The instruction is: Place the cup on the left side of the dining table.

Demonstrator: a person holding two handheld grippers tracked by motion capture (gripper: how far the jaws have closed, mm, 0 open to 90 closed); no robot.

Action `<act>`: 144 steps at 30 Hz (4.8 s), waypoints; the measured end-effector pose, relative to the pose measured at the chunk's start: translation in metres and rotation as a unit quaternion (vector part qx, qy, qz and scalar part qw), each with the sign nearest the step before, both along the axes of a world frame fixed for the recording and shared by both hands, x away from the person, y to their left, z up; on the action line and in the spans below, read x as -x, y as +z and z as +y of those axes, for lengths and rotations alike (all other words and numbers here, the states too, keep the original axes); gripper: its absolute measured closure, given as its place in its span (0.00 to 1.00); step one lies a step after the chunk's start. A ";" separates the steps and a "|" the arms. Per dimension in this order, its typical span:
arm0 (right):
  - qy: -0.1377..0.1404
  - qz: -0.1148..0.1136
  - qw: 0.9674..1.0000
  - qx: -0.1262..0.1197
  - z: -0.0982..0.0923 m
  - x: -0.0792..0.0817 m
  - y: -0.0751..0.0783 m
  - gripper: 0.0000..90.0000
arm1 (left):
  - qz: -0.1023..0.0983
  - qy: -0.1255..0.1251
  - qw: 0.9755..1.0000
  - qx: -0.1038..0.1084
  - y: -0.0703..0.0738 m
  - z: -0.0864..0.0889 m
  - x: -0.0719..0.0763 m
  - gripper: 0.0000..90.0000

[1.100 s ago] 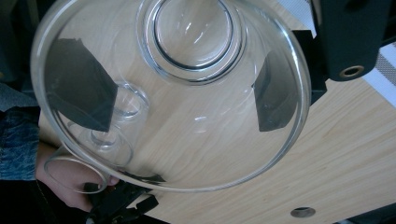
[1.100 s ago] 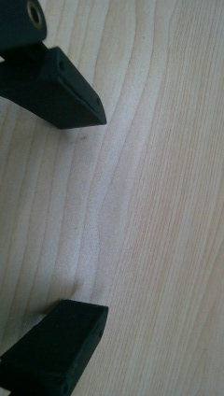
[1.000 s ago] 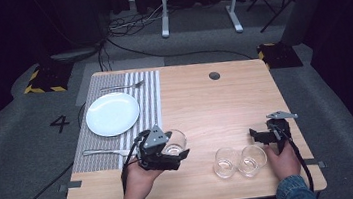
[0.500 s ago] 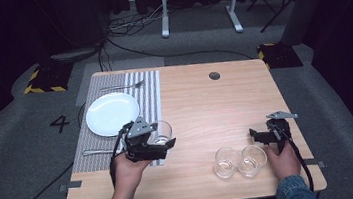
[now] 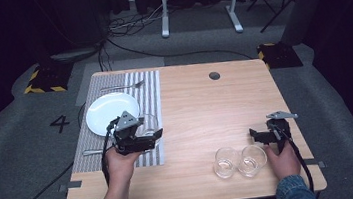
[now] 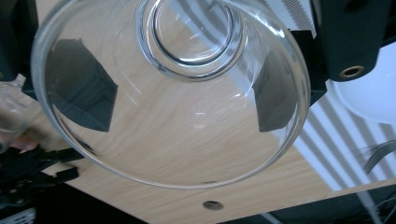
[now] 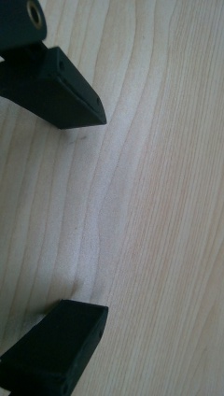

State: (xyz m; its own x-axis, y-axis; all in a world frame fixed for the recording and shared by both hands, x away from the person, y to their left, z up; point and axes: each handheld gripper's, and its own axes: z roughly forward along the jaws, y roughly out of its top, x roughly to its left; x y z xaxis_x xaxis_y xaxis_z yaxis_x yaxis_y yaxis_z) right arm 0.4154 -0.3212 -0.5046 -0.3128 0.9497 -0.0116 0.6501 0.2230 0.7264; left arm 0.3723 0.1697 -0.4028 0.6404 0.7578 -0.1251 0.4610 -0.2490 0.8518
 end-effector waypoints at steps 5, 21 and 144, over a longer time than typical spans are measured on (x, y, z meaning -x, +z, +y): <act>-0.002 0.000 1.000 -0.001 0.000 0.000 0.000 0.09 | 0.011 0.022 1.000 -0.020 -0.008 0.006 -0.008 0.21; -0.004 -0.001 1.000 -0.001 0.001 0.000 0.000 0.09 | 0.084 0.066 0.993 -0.057 -0.036 0.018 -0.038 0.21; 0.000 -0.001 1.000 -0.002 0.001 -0.002 0.000 0.09 | 0.013 0.117 0.989 -0.092 -0.023 0.087 0.096 0.24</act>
State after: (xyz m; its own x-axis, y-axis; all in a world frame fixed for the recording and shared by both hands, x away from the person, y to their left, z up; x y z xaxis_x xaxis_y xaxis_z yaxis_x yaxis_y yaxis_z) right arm 0.4171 -0.3206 -0.5047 -0.3130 0.9497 -0.0087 0.6492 0.2206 0.7279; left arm 0.2767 0.2563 -0.4262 0.4428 0.8965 0.0147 0.5462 -0.2827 0.7885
